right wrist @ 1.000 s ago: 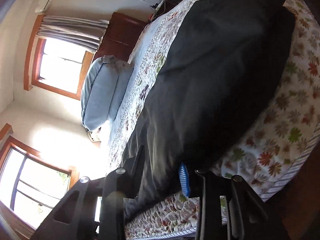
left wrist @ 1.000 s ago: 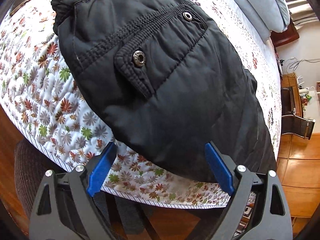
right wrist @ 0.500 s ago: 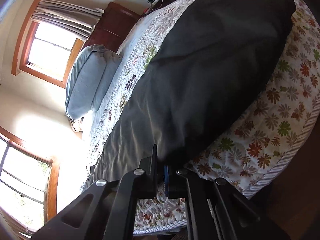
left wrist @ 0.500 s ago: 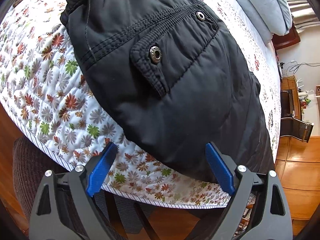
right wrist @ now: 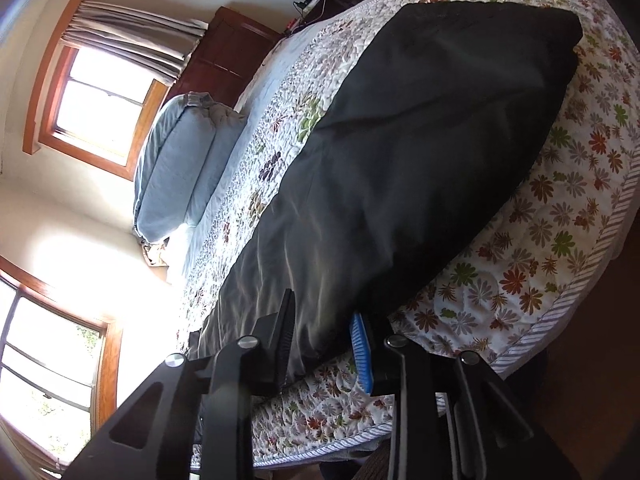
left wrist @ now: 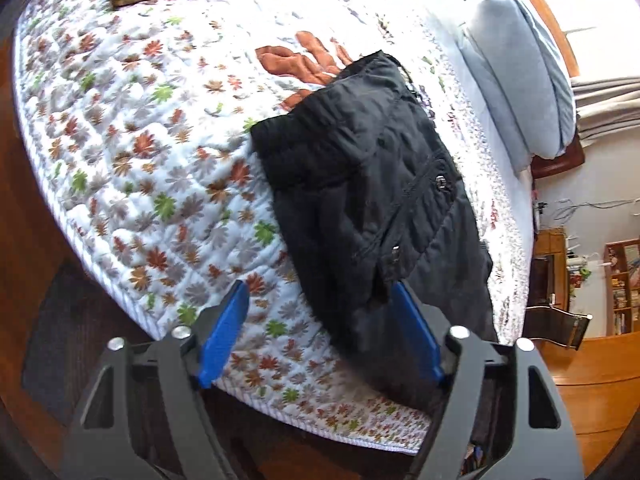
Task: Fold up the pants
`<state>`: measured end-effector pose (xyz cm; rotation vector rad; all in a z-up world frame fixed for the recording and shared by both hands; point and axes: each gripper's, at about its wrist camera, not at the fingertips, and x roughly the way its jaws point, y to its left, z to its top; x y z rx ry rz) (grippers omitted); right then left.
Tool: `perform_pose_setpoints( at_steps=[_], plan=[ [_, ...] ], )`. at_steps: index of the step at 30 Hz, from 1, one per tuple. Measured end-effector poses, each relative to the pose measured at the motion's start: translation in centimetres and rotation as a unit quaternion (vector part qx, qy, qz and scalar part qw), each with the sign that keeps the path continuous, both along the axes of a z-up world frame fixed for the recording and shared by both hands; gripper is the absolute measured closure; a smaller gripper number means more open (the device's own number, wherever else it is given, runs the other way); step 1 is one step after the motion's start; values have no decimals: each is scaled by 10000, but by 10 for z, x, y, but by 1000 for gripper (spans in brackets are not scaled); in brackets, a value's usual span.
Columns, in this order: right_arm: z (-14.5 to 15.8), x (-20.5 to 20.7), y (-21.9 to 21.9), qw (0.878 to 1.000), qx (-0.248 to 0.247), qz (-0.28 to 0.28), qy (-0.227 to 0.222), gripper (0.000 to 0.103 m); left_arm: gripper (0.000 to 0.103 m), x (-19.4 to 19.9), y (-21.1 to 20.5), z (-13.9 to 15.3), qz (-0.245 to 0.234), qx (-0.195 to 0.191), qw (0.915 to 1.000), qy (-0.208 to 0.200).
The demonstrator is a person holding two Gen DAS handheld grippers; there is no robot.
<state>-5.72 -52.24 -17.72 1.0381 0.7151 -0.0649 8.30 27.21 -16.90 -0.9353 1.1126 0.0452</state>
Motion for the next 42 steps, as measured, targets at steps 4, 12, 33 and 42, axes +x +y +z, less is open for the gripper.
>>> perform_pose_setpoints(
  at_steps=[4, 12, 33, 42],
  plan=[
    [5, -1, 1, 10000, -51, -44, 65, 75, 47, 13, -2, 8, -163, -75, 9995, -266],
    [12, 11, 7, 9994, -264, 12, 225, 72, 94, 20, 2, 19, -203, 123, 9990, -370],
    [5, -11, -17, 9996, 16, -199, -178, 58, 23, -16, -5, 61, 288, 1226, 9901, -621],
    [-12, -61, -75, 9873, 535, -1337, -664, 51, 13, 4, -64, 51, -538, 1321, 9885, -496]
  ],
)
